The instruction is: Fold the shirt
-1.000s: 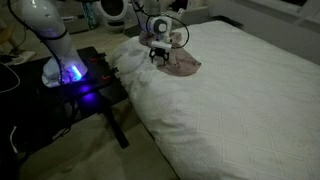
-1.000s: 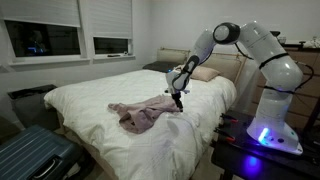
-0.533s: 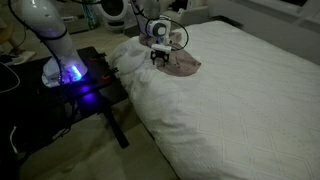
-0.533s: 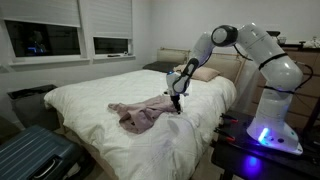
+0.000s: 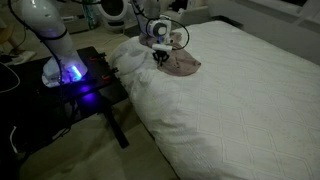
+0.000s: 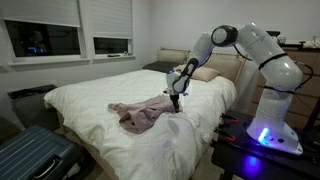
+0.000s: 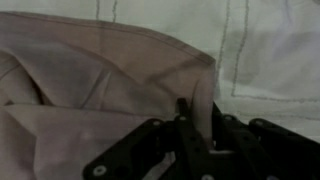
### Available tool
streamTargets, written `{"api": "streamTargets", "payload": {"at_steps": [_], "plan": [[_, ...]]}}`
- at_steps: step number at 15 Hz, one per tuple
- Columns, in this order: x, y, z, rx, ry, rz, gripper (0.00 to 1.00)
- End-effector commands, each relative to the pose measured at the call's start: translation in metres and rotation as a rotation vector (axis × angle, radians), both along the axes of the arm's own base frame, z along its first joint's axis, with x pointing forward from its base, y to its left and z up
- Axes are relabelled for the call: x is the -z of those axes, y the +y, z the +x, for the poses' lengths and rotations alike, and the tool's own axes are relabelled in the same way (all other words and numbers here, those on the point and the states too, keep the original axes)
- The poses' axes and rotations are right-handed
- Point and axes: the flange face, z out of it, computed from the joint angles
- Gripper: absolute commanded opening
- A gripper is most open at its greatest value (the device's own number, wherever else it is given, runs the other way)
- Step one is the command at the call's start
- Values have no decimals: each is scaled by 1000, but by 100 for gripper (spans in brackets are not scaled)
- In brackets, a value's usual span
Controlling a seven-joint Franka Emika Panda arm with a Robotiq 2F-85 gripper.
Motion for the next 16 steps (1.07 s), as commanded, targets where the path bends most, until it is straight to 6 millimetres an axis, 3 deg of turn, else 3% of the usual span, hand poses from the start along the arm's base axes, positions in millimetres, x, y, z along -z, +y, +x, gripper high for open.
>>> {"api": "streamTargets", "payload": {"at_steps": [1, 5, 12, 16], "plan": [[-14, -3, 7, 21, -20, 1, 0], [-51, -10, 18, 27, -42, -27, 0], [-143, -29, 38, 68, -24, -66, 0], [-180, -30, 59, 126, -162, -4, 0]]}}
